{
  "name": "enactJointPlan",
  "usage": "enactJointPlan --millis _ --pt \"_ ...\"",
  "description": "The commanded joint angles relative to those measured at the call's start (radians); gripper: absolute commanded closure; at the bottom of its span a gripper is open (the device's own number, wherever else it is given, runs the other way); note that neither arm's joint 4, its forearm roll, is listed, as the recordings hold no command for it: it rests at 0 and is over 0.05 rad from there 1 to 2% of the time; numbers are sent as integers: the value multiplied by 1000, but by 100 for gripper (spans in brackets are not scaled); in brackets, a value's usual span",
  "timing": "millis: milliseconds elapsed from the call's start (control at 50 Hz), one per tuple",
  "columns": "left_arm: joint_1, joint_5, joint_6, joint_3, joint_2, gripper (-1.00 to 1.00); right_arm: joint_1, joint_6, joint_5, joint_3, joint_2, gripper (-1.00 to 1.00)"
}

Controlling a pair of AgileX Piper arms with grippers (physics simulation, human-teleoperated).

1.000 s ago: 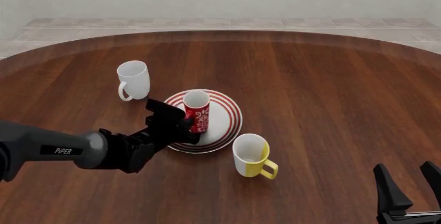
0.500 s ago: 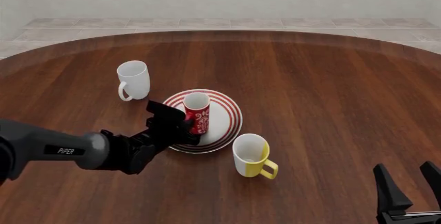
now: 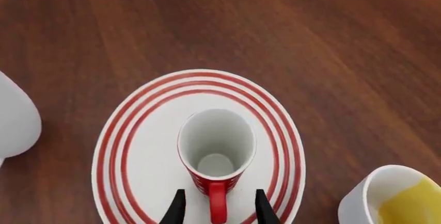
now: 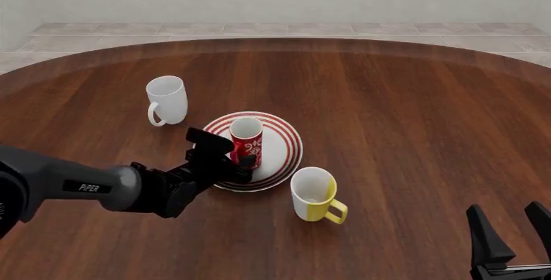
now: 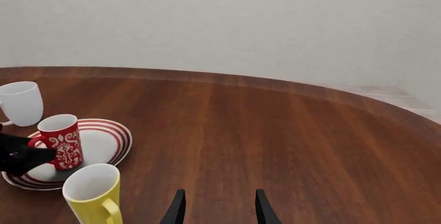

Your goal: Pick up the red mug and put it on the plate

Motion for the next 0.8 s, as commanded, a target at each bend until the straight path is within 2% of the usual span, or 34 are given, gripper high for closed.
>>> enactJointPlan --millis 20,300,580,700,800 --pt "-2 5 -4 -3 4 -100 1 -3 3 2 -6 -100" --pt "-2 24 0 11 -39 -100 3 -8 4 -3 -3 -100" --pt "-24 99 12 88 -251 -100 4 -14 10 -2 -10 -100" --pt "-40 187 24 140 -432 -100 7 -18 13 -7 -9 -100" --pt "-47 234 29 166 -522 -100 7 -19 16 -5 -13 -100"
